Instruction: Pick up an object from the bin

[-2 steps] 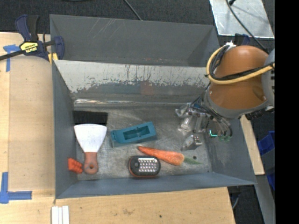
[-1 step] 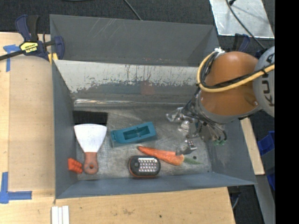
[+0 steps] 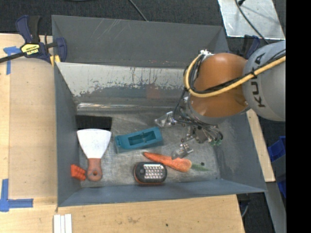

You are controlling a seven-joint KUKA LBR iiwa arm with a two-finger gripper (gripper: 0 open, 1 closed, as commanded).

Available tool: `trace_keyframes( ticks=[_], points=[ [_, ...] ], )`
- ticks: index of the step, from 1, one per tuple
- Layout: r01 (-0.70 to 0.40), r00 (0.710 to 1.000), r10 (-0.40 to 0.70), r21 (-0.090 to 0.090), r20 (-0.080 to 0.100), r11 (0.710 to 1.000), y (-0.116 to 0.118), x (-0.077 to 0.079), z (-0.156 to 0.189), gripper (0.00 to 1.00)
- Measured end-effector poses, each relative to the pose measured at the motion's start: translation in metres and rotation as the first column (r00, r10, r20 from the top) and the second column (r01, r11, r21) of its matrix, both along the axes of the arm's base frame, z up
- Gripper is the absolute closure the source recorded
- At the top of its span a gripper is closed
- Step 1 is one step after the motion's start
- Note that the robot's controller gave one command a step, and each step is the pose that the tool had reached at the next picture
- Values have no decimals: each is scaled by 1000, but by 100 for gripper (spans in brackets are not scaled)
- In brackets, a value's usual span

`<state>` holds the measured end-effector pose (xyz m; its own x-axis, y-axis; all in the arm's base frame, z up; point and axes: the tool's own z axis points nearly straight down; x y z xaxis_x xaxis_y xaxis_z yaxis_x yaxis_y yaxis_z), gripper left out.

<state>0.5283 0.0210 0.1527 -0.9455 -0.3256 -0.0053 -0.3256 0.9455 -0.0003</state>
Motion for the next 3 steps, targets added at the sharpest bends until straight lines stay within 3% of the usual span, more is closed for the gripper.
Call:
trace_keyframes(
  ticks=[1,2,3],
  points=[
    [93,996,-93,-1,-1,996,14,4,-14,0],
    [78,997,-78,-2,-5,997,29,39,-8,0],
    [84,996,-84,-1,-1,996,63,42,-64,100]
  ],
)
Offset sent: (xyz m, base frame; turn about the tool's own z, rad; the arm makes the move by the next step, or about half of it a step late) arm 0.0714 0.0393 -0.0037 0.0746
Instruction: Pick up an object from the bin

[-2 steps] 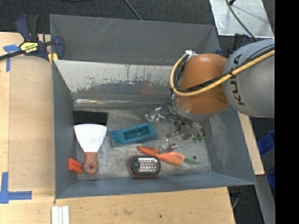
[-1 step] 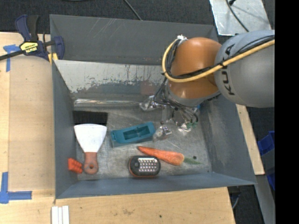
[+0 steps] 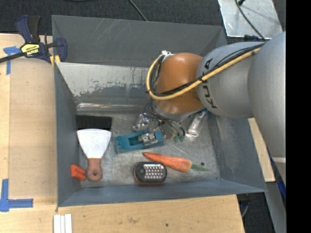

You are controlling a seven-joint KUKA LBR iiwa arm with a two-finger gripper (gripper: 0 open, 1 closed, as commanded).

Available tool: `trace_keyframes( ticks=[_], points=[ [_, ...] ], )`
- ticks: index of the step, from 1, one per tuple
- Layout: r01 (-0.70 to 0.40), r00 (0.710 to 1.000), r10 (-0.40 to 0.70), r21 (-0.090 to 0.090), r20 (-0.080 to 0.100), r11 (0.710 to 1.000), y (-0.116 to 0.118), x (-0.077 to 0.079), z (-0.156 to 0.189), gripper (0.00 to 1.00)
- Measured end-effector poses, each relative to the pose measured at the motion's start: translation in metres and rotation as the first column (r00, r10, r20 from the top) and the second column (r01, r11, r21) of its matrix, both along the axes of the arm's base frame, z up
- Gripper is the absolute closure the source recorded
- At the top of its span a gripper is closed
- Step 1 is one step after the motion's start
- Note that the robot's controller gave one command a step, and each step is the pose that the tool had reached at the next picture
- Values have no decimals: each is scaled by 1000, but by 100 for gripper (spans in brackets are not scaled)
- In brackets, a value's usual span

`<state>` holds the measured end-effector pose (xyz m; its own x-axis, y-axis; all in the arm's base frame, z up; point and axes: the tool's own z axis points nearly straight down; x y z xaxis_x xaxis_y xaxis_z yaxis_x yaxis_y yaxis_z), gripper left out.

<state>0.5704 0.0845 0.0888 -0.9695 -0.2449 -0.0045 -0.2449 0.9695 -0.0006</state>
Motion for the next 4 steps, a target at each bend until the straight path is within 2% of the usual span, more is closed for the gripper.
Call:
trace_keyframes(
  ticks=[1,2,3,4],
  points=[
    [0,1000,0,0,0,1000,0,0,0,100],
    [76,997,-76,-2,-8,997,-15,-10,110,100],
    [76,997,-76,-2,-8,997,-15,-10,110,100],
    [-2,1000,2,-2,-13,1000,-17,-27,145,100]
  ],
)
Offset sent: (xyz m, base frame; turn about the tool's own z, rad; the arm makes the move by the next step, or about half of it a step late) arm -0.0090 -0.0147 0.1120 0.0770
